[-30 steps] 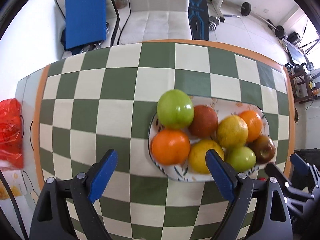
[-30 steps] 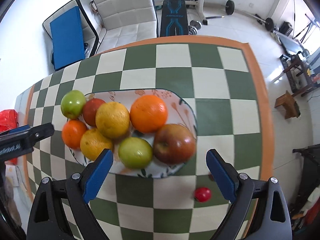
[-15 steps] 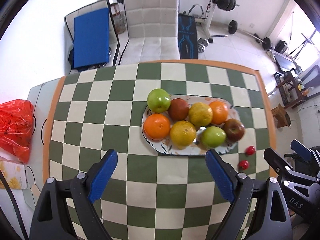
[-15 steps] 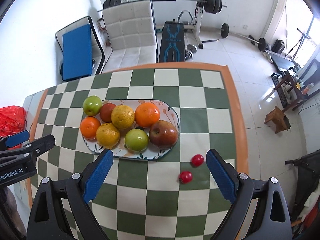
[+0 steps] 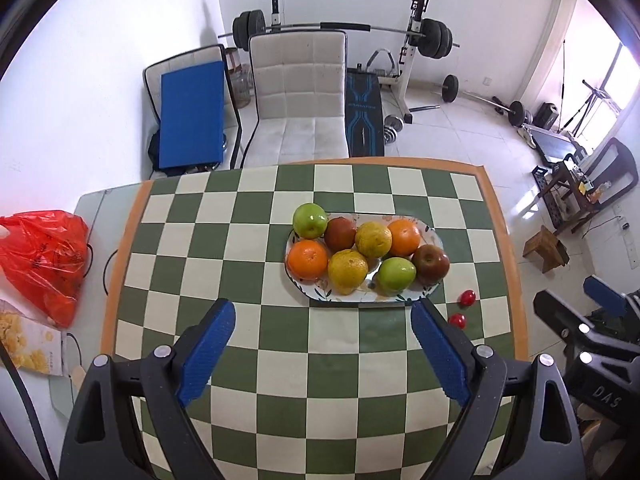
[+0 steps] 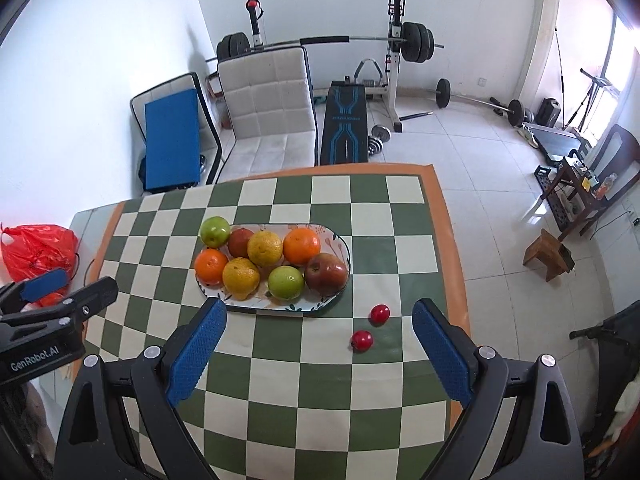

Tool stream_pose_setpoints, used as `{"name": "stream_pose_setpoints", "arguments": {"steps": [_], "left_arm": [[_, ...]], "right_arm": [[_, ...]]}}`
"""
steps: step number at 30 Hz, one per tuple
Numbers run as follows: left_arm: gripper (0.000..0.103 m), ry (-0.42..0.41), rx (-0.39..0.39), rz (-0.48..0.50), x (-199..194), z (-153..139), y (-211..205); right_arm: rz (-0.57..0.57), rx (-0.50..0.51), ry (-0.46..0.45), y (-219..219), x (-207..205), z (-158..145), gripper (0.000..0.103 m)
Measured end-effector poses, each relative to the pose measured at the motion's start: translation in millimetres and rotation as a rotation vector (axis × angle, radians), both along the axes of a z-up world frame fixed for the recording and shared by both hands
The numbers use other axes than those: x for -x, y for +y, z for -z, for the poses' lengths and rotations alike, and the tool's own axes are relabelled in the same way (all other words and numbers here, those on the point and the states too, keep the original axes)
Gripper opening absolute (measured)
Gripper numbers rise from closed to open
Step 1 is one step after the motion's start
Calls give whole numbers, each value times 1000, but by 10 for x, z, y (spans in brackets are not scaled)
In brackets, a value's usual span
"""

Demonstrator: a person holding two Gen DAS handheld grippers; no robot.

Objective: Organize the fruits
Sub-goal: 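Raise both open tools away from the plate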

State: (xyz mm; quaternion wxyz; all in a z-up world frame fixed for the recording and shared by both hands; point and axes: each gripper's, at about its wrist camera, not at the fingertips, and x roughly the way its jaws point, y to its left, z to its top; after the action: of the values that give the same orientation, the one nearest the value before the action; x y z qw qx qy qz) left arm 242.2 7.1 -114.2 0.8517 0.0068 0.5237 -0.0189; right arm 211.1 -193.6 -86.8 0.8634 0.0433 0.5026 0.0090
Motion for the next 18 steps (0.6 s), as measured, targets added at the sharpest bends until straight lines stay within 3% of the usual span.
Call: {"name": "stream_pose_setpoints", "arguments": {"steps": [9,18], "left_arm": [[90,-53,9,16,363,-295,-61],[90,-87,15,16,567,-473,-98]], "right_arm": [[-22,-15,-70,61,392,-454,96],[-19,-28,-95,37,657,-656,96]]}}
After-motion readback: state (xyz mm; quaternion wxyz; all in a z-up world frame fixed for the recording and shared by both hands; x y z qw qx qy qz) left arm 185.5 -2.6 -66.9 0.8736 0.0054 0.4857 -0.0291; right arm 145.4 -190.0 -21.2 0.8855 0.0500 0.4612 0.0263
